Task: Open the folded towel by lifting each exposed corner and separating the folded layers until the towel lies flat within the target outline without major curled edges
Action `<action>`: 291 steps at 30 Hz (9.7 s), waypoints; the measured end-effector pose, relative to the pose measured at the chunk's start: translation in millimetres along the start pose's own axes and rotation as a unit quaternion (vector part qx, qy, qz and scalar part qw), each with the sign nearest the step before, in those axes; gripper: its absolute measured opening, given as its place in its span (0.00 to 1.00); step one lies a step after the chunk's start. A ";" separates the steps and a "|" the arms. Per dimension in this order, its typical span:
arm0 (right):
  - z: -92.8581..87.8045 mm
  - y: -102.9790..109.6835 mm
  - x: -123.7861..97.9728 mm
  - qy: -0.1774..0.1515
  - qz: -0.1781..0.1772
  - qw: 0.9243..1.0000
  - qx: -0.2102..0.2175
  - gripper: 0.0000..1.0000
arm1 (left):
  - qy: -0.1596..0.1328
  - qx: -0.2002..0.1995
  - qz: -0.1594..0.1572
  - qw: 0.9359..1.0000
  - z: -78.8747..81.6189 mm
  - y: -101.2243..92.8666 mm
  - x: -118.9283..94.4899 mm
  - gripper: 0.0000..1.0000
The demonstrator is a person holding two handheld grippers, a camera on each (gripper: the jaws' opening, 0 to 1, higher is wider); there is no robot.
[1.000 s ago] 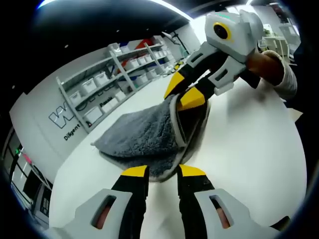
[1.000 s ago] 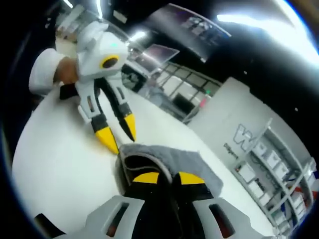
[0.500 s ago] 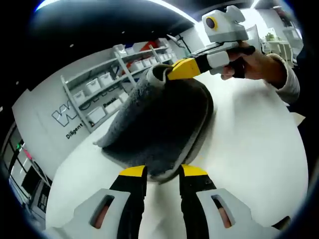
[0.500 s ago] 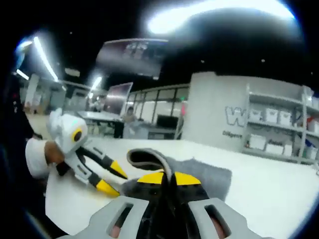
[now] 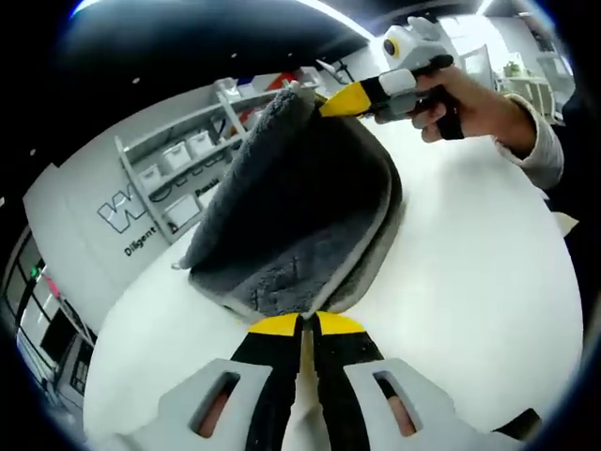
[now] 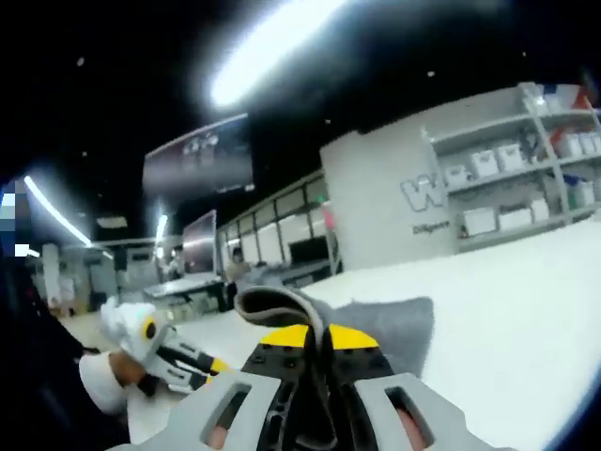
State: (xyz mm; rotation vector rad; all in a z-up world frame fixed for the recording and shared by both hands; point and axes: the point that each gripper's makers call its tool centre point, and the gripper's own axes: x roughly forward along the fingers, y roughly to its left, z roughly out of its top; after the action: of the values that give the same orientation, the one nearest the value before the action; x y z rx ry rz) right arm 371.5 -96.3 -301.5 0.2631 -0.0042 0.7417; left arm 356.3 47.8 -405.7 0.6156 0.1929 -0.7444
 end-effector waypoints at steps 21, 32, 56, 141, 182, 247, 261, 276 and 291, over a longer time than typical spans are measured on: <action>2.3 -79.4 -41.4 -0.076 -0.086 0.966 0.234 0.00 | -0.023 -0.039 -0.009 0.999 10.6 -3.6 -3.7 0.01; -13.6 -79.7 -53.0 -0.058 -0.139 0.966 0.209 0.01 | -0.030 -0.042 -0.030 0.998 14.5 -13.4 -0.6 0.02; 2.7 -61.8 -45.5 -0.072 -0.085 0.965 0.238 0.00 | -0.099 -0.043 -0.030 0.994 83.1 8.2 1.7 0.42; -13.5 0.3 -0.4 0.094 -0.037 0.838 -0.536 0.19 | -0.216 0.227 0.050 0.949 145.5 -1.0 79.4 0.03; -10.4 22.1 1.6 0.062 -0.025 0.865 -0.498 0.01 | -0.241 0.209 0.042 0.947 149.1 -2.7 74.6 0.09; 24.7 -18.5 -38.6 0.053 -0.040 0.959 -0.276 0.27 | -0.183 0.173 0.055 0.966 128.0 19.5 88.9 0.04; -0.6 19.1 -27.1 0.151 -0.028 0.853 -0.499 0.43 | -0.213 0.220 0.069 0.950 143.6 6.4 78.3 0.04; -39.0 -10.9 -30.8 0.235 -0.028 0.828 -0.508 0.07 | -0.234 0.246 0.073 0.938 150.7 -3.2 70.4 0.04; -10.7 -36.1 -34.8 0.133 -0.065 0.951 -0.273 0.01 | -0.219 0.256 0.066 0.939 144.2 -1.5 77.2 0.15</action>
State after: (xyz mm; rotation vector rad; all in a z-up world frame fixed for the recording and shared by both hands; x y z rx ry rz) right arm 369.0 -142.5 -323.7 -0.3643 0.0623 0.6127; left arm 404.5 -82.1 -318.8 0.9251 -0.4664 -0.7866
